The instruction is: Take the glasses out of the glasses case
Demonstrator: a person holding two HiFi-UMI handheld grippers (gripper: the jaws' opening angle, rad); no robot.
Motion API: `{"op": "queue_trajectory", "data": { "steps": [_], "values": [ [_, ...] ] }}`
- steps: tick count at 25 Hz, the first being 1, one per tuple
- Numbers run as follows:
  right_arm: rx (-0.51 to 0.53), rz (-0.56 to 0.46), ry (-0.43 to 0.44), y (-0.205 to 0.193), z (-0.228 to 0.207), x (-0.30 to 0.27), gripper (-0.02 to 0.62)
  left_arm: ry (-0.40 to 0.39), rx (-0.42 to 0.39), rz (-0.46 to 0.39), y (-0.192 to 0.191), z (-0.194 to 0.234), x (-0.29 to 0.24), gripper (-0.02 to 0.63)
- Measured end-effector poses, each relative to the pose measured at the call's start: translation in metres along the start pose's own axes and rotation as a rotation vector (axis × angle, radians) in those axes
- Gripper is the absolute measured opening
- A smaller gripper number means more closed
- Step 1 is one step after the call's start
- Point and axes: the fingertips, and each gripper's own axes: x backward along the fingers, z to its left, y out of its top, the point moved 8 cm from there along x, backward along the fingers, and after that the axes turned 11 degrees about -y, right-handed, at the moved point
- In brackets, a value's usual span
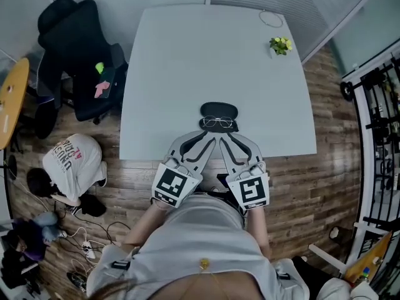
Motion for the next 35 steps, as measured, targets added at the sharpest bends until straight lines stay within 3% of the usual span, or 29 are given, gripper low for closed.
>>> {"op": "queue_trajectory", "data": {
  "steps": [10, 18, 35],
  "values": [
    [-0.021, 0.026, -0.076, 0.001, 0.003, -0.025, 0.074, -0.085, -0.018, 0.015, -0.001, 0.032, -0.002, 0.097],
    [-0.058, 0.029, -0.114, -0.001, 0.001, -0.033, 0.074, -0.103, -0.027, 0.027, -0.001, 0.048, -0.004, 0.097],
    [-0.071, 0.027, -0.058, -0.007, -0.035, -0.054, 0.069, -0.090, -0.017, 0.065, -0.001, 0.056, -0.052, 0.097]
  ]
}}
